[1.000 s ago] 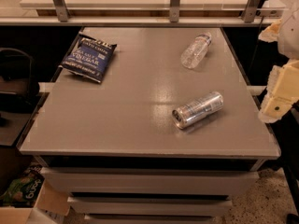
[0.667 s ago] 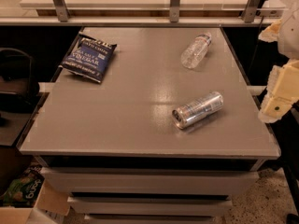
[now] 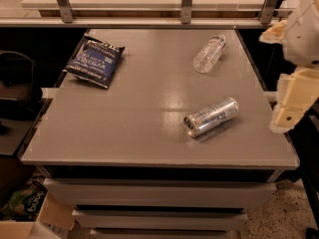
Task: Move redbull can near blue chip bag
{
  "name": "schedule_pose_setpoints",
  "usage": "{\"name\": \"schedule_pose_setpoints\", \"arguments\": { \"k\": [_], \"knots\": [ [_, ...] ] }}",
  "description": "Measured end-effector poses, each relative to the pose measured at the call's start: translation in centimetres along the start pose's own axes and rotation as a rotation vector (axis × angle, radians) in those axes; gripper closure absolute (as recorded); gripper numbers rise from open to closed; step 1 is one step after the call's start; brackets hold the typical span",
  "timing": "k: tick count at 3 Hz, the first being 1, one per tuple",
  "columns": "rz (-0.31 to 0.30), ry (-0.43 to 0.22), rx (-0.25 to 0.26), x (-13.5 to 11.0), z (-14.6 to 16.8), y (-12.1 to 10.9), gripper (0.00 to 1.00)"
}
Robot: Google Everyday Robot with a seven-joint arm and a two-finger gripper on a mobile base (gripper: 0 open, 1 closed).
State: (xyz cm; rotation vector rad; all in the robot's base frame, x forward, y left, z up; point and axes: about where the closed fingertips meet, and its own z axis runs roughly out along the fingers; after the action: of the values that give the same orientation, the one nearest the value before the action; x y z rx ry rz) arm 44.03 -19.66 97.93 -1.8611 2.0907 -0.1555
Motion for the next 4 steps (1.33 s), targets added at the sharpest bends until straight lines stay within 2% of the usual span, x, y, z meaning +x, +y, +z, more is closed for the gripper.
{"name": "schedule_pose_setpoints", "arguments": {
  "k": [1,2,3,4],
  "knots": [
    [-0.211,0.025,-0.031,-2.1,2.8,0.8,0.0],
    [-0.349,0.065,-0.082,-3.2,6.6,1.3,0.0],
    [-0.432,0.1,-0.126,-3.8,9.6,0.6,0.0],
    [-0.485,0.126,-0.174,-4.1,11.9,-0.4,0.0]
  ]
}}
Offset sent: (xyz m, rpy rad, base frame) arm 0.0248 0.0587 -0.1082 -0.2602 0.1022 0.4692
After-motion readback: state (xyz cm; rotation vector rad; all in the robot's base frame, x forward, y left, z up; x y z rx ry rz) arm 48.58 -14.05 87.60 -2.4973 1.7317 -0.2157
